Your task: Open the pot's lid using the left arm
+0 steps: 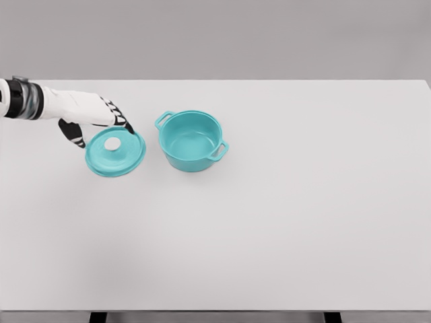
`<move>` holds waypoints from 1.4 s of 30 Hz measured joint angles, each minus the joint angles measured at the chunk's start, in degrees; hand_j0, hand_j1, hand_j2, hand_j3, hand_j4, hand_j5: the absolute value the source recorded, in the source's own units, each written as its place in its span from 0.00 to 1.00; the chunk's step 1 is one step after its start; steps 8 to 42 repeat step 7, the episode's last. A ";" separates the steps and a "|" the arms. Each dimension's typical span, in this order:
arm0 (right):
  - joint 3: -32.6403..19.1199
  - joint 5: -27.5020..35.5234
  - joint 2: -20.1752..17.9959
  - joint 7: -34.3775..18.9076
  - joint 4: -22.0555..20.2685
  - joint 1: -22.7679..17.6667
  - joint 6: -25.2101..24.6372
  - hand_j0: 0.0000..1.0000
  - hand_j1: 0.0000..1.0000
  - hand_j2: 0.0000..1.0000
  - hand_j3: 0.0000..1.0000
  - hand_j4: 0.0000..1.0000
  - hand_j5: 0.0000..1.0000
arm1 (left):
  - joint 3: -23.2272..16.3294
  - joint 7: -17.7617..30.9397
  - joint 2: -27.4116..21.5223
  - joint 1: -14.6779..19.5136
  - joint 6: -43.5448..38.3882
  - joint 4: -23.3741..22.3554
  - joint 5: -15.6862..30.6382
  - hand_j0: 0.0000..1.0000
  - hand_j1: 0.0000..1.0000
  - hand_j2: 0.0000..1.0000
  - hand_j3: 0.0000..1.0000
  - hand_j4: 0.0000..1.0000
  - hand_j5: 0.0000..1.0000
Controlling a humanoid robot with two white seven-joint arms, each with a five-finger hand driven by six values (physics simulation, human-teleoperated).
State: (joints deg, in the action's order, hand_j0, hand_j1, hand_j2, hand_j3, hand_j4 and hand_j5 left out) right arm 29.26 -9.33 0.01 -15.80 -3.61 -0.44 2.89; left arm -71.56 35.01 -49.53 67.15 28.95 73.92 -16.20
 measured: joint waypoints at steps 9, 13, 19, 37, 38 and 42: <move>0.00 0.00 0.00 0.00 0.00 0.00 0.00 1.00 1.00 1.00 1.00 1.00 1.00 | 2.22 0.00 1.29 -0.26 0.17 -16.06 0.14 1.00 1.00 1.00 1.00 1.00 1.00; 0.00 0.00 0.00 0.00 0.00 0.00 0.00 1.00 1.00 1.00 1.00 1.00 1.00 | 2.22 0.00 1.29 -0.26 0.17 -16.06 0.14 1.00 1.00 1.00 1.00 1.00 1.00; 0.00 0.00 0.00 0.00 0.00 0.00 0.00 1.00 1.00 1.00 1.00 1.00 1.00 | 2.22 0.00 1.29 -0.26 0.17 -16.06 0.14 1.00 1.00 1.00 1.00 1.00 1.00; 0.00 0.00 0.00 0.00 0.00 0.00 0.00 1.00 1.00 1.00 1.00 1.00 1.00 | 2.22 0.00 1.29 -0.26 0.17 -16.06 0.14 1.00 1.00 1.00 1.00 1.00 1.00; 0.00 0.00 0.00 0.00 0.00 0.00 0.00 1.00 1.00 1.00 1.00 1.00 1.00 | 2.22 0.00 1.29 -0.26 0.17 -16.06 0.14 1.00 1.00 1.00 1.00 1.00 1.00; 0.00 0.00 0.00 0.00 0.00 0.00 0.00 1.00 1.00 1.00 1.00 1.00 1.00 | 2.22 0.00 1.29 -0.26 0.17 -16.06 0.14 1.00 1.00 1.00 1.00 1.00 1.00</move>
